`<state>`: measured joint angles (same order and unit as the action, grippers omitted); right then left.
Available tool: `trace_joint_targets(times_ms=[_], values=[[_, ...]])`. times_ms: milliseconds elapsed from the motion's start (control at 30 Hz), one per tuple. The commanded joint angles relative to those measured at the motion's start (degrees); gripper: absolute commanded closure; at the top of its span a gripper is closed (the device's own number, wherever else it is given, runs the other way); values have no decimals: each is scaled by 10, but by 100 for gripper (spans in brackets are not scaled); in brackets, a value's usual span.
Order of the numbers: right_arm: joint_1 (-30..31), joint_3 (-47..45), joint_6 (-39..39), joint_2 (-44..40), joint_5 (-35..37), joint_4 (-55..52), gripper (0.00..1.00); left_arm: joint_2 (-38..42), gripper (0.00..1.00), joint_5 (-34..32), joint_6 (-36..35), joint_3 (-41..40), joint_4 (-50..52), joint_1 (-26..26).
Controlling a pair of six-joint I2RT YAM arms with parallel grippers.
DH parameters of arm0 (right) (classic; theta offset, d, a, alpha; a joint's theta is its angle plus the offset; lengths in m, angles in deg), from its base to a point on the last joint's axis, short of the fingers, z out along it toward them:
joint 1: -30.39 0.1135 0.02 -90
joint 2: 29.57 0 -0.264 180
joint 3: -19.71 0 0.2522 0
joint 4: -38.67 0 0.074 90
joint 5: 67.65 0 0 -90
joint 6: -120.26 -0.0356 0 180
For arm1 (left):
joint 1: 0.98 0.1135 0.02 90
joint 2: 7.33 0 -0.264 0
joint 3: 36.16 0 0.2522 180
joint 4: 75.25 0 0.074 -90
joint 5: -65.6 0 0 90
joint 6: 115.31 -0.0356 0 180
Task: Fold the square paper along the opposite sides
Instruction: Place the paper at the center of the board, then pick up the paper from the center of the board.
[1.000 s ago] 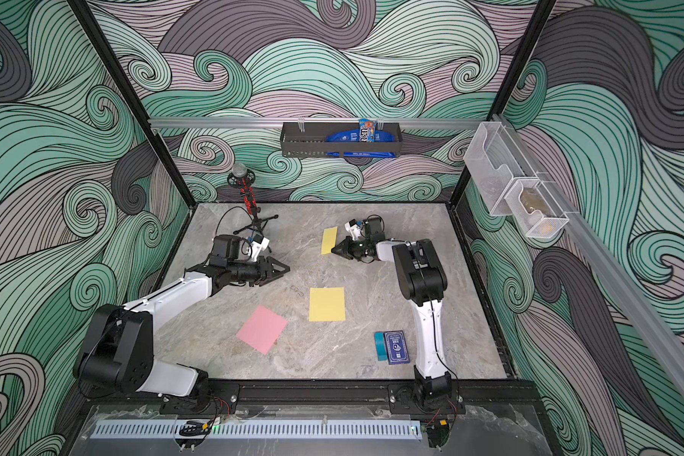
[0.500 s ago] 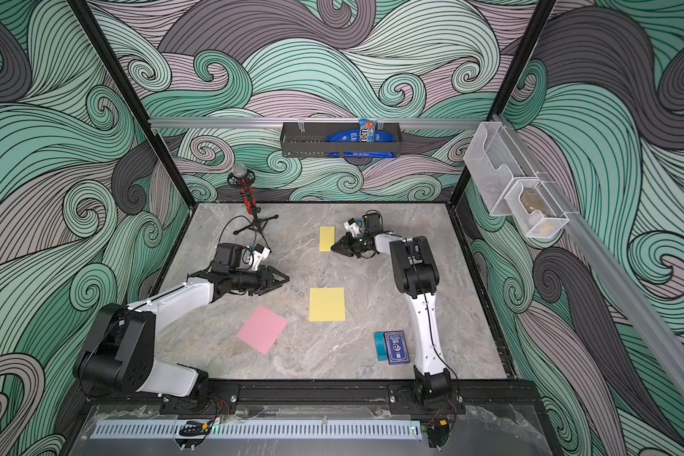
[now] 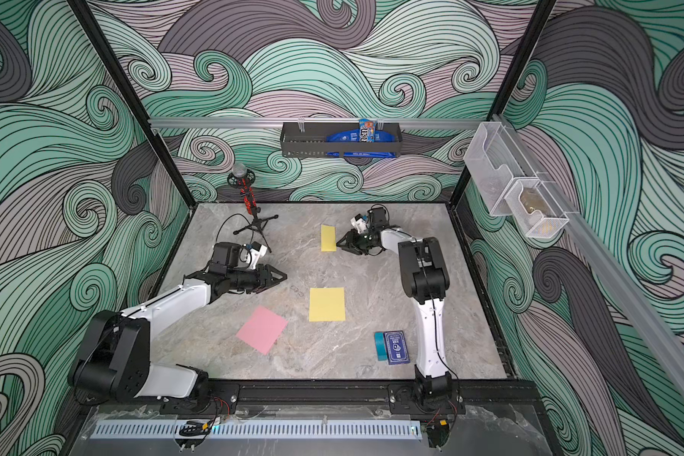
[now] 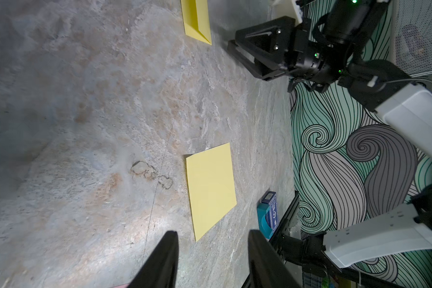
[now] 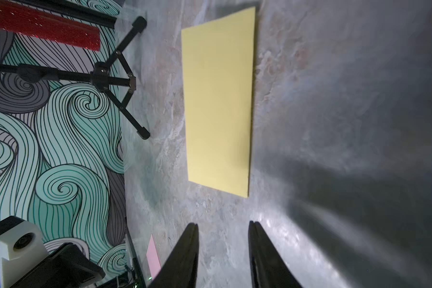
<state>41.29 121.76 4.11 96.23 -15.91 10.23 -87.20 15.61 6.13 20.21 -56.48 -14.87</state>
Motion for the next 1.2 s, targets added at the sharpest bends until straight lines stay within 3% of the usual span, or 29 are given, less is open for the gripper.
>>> trace_joint_targets(times_ms=[0, 133, 200, 333, 433, 700, 933, 1167], values=[[3, -66, 44, -108, 93, -10, 62, 19, 52, -35, -8, 6, 14, -15], [64, -215, 76, -248, 275, -3, 64, 24, 49, -71, -2, -6, 15, -48], [101, -299, 72, -315, 327, 19, 63, 24, 44, -84, 5, -14, 11, -68], [142, -468, 32, -435, 282, 130, 57, 5, 32, -98, 14, -17, 4, -115], [147, -523, 11, -463, 246, 164, 51, -29, 26, -107, 12, 1, 13, -146], [147, -560, 1, -437, 177, 186, 48, -126, 23, -129, -1, 66, 50, -195], [147, -576, 2, -402, 159, 205, 49, -181, 22, -127, -2, 85, 40, -211], [153, -592, 3, -363, 141, 257, 51, -215, 31, -124, -3, 94, 34, -219]])
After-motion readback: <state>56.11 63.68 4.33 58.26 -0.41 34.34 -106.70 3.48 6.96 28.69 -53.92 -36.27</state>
